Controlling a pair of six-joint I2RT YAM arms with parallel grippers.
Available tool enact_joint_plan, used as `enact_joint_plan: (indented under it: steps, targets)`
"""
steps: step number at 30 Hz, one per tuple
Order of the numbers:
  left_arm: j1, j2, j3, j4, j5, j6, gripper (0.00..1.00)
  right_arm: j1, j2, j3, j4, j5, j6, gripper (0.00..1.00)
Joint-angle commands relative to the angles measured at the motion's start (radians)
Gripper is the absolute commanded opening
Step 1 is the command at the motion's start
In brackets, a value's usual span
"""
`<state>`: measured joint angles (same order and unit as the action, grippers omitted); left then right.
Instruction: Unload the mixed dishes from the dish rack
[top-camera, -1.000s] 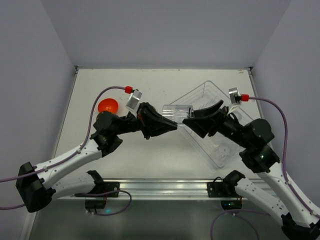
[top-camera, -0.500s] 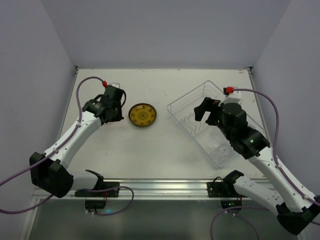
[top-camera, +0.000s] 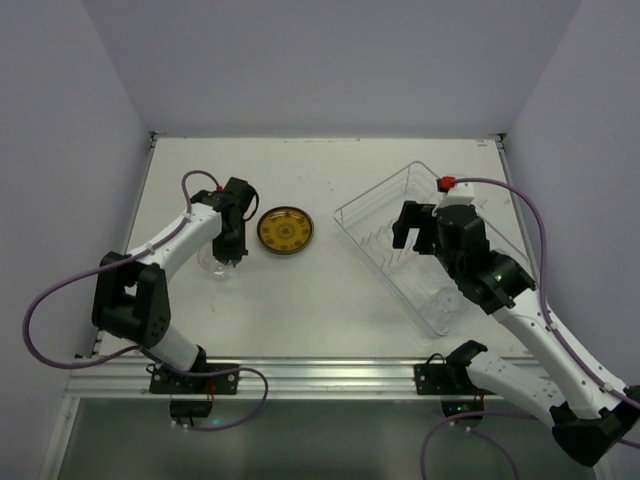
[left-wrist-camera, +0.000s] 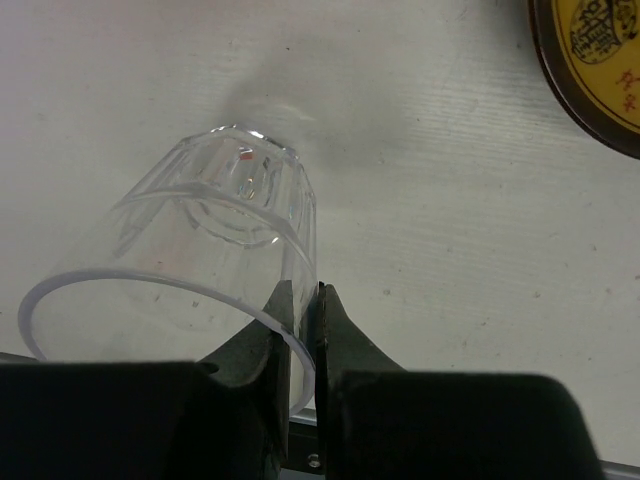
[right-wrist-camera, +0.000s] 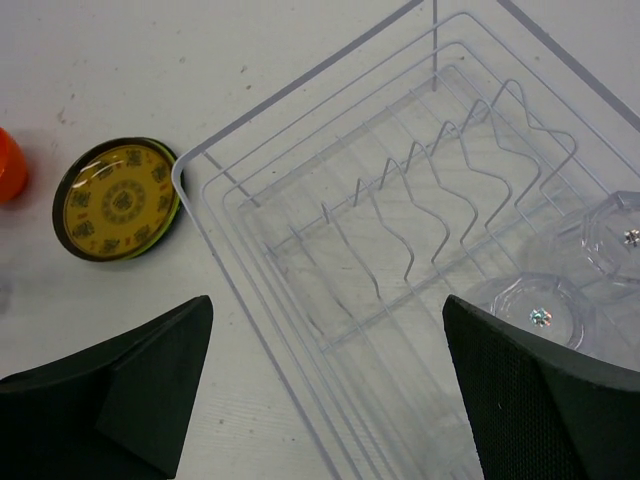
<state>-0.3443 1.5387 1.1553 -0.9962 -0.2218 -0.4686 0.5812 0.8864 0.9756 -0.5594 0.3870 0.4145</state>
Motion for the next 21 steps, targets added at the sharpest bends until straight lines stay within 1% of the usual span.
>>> enact_joint_plan:
  steps: [1, 6, 11, 12, 14, 15, 17, 18, 20, 21]
  targets:
    - [0.037, 0.046, -0.002, 0.059, 0.053, 0.047, 0.0, -0.003, -0.04, -0.003, 0.044, -0.048, -0.023, 0.99]
    - [0.056, 0.061, -0.032, 0.086, 0.055, 0.071, 0.0, -0.003, -0.06, -0.02, 0.046, -0.085, -0.023, 0.99]
    - [0.067, 0.083, -0.054, 0.113, 0.061, 0.093, 0.28, -0.003, -0.056, -0.018, 0.039, -0.092, -0.019, 0.99]
    - [0.067, 0.083, -0.055, 0.116, 0.059, 0.093, 0.37, -0.003, -0.056, -0.02, 0.036, -0.094, -0.019, 0.99]
    - [0.067, 0.061, -0.054, 0.116, 0.044, 0.091, 0.49, -0.003, -0.055, -0.018, 0.033, -0.111, -0.017, 0.99]
    - [0.067, 0.049, -0.043, 0.11, 0.036, 0.091, 0.58, -0.003, -0.053, -0.017, 0.03, -0.117, -0.019, 0.99]
    - [0.067, 0.006, -0.023, 0.087, 0.0, 0.09, 0.66, -0.001, -0.046, -0.008, 0.01, -0.125, -0.014, 0.99]
    - [0.067, -0.03, 0.001, 0.071, -0.014, 0.085, 0.73, -0.003, -0.044, -0.005, 0.003, -0.126, -0.008, 0.99]
    - [0.067, -0.081, 0.023, 0.047, -0.024, 0.081, 0.82, -0.003, -0.044, -0.002, -0.023, -0.123, 0.0, 0.99]
    - [0.067, -0.139, 0.046, 0.036, -0.025, 0.078, 0.9, -0.003, -0.05, -0.003, -0.03, -0.117, 0.013, 0.99]
